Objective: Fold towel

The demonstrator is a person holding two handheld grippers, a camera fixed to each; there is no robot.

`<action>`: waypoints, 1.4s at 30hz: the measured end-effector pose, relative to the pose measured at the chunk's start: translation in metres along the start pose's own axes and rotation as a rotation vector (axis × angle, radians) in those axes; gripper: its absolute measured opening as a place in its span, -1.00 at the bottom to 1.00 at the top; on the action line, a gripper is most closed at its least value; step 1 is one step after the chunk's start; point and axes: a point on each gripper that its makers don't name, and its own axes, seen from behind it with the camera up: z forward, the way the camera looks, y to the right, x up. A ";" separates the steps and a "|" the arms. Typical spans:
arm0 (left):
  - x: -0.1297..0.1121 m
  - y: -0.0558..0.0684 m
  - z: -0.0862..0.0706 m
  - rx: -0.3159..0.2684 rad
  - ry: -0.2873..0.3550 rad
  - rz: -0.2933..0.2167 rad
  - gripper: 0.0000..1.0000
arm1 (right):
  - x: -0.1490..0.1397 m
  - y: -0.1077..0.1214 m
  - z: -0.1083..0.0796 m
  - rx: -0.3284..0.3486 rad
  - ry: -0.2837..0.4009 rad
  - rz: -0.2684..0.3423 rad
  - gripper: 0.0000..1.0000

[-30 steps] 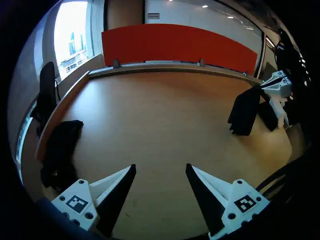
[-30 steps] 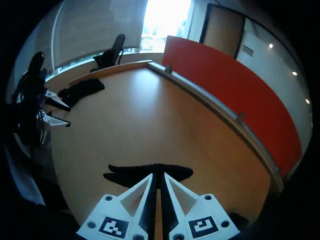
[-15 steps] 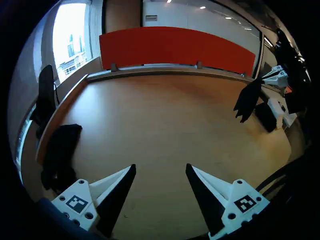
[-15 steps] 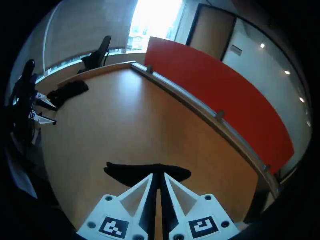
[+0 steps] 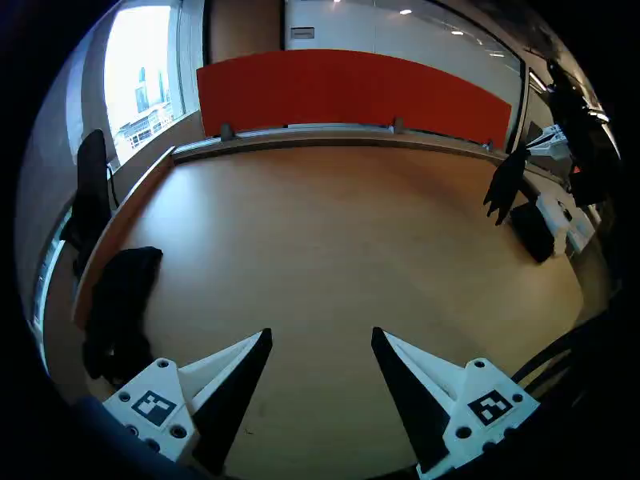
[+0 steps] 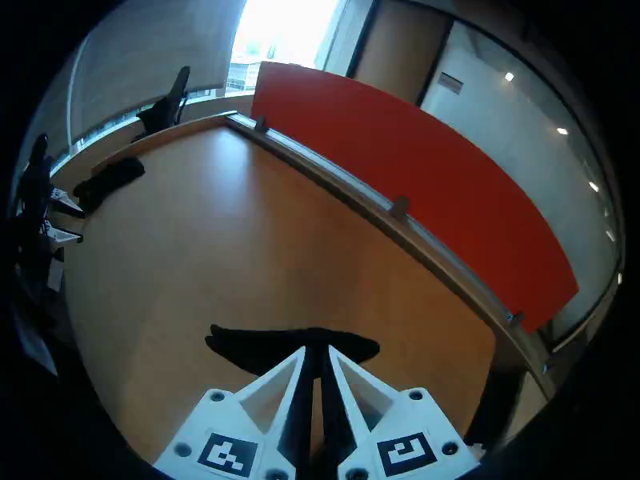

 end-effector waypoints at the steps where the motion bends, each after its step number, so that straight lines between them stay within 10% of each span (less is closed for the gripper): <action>1: 0.000 0.000 0.000 0.001 -0.002 0.000 0.85 | -0.002 0.007 0.000 -0.007 -0.005 0.002 -0.90; 27: -0.003 0.012 0.003 0.015 -0.031 0.013 0.84 | -0.058 0.128 -0.011 -0.137 -0.128 0.047 -0.90; 42: 0.000 0.012 0.002 0.023 -0.033 0.019 0.84 | -0.080 0.148 -0.013 -0.157 -0.163 0.078 -0.90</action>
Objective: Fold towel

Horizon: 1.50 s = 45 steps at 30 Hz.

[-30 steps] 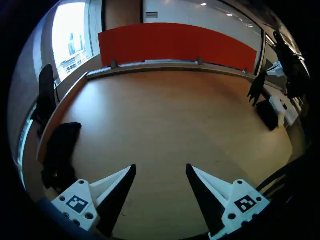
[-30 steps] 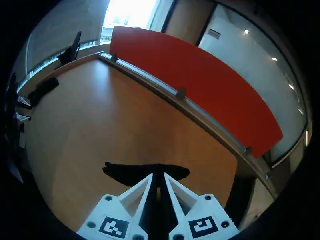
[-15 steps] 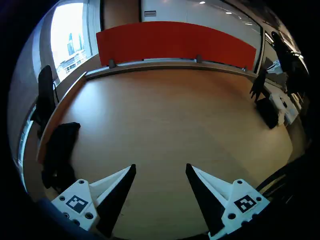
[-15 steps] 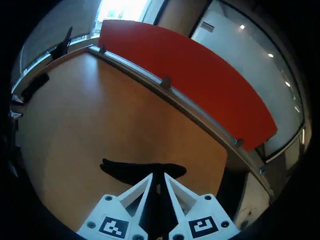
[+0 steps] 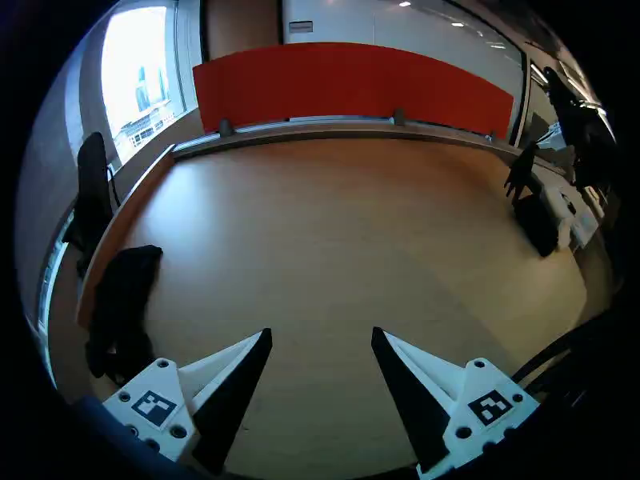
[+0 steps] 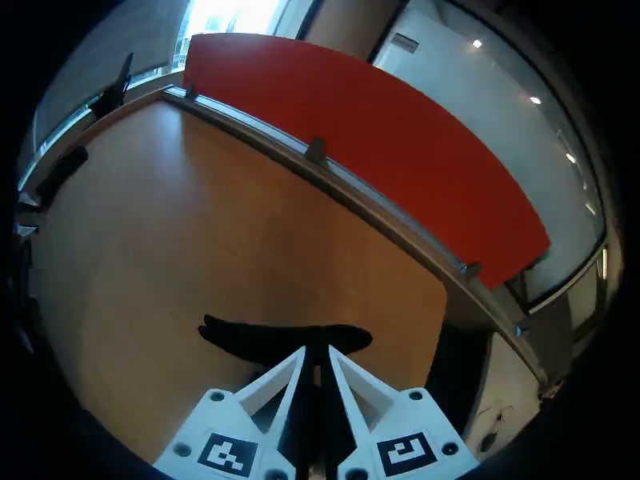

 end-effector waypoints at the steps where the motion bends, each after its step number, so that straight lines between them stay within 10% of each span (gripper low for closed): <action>1: 0.001 0.001 0.000 -0.001 0.001 0.002 0.85 | -0.002 0.000 -0.001 0.000 -0.002 0.001 -0.90; 45: 0.006 0.020 -0.001 -0.041 0.000 0.059 0.84 | -0.205 -0.017 -0.027 -0.027 -0.217 0.244 -0.90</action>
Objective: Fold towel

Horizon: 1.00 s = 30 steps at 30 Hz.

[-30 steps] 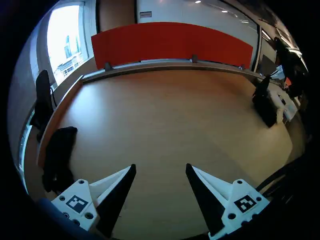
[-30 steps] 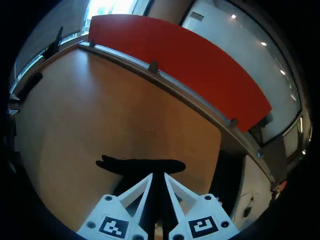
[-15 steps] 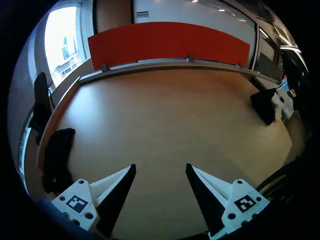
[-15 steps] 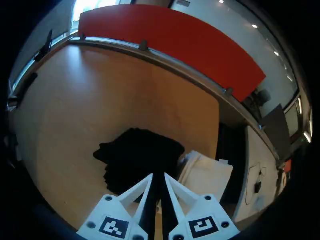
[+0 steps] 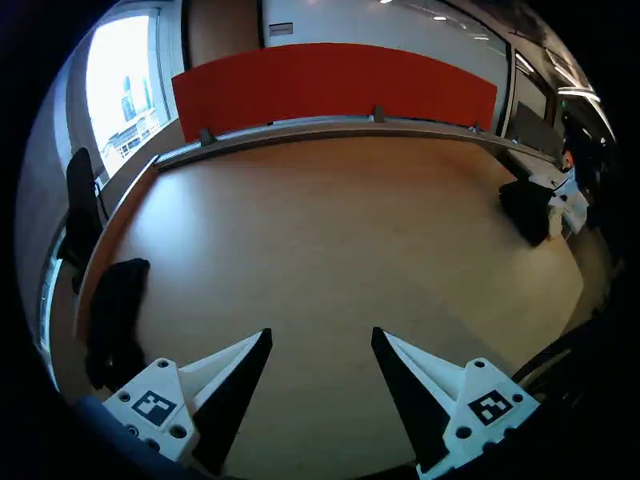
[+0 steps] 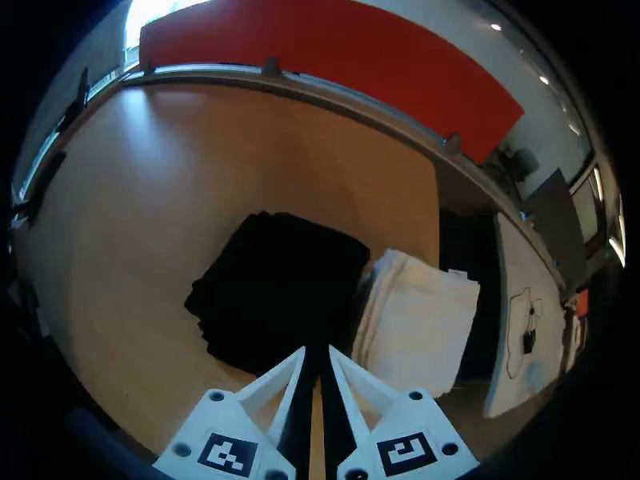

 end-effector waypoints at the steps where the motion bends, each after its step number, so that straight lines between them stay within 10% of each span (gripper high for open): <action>1: 0.000 0.000 0.000 0.001 -0.001 0.001 0.85 | -0.001 0.002 0.001 -0.003 -0.004 0.004 -0.90; 30: -0.001 0.001 0.004 0.001 -0.011 0.009 0.84 | -0.023 0.011 0.010 -0.074 -0.041 0.033 -0.63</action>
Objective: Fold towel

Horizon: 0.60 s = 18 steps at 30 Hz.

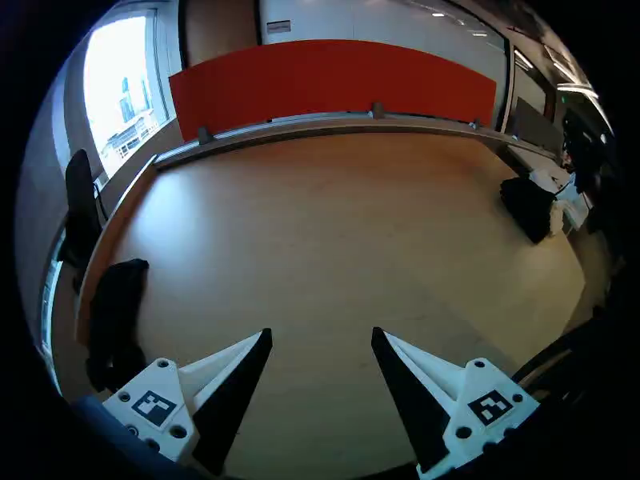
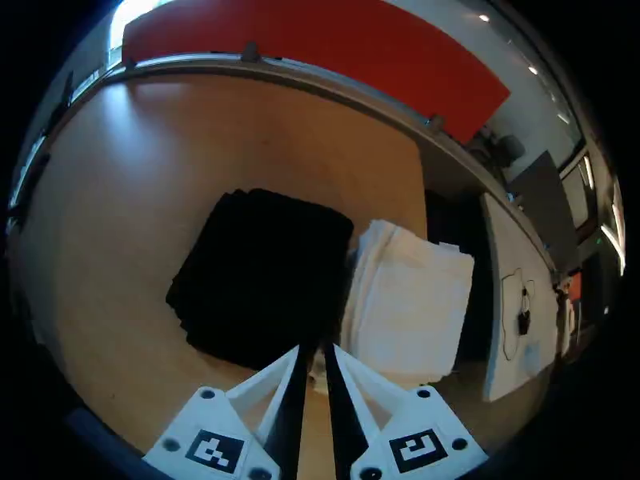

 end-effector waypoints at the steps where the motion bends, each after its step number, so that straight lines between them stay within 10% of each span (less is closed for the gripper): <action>1: 0.000 0.000 0.000 -0.001 0.000 -0.001 0.84 | 0.000 0.001 -0.001 -0.006 0.001 0.000 -0.57; 14: 0.001 0.000 0.001 -0.006 0.006 -0.006 0.85 | -0.001 0.015 -0.009 -0.081 0.005 -0.015 0.90; 18: 0.002 -0.001 0.000 -0.006 0.010 -0.009 0.84 | 0.003 0.013 -0.010 -0.086 0.017 -0.008 1.00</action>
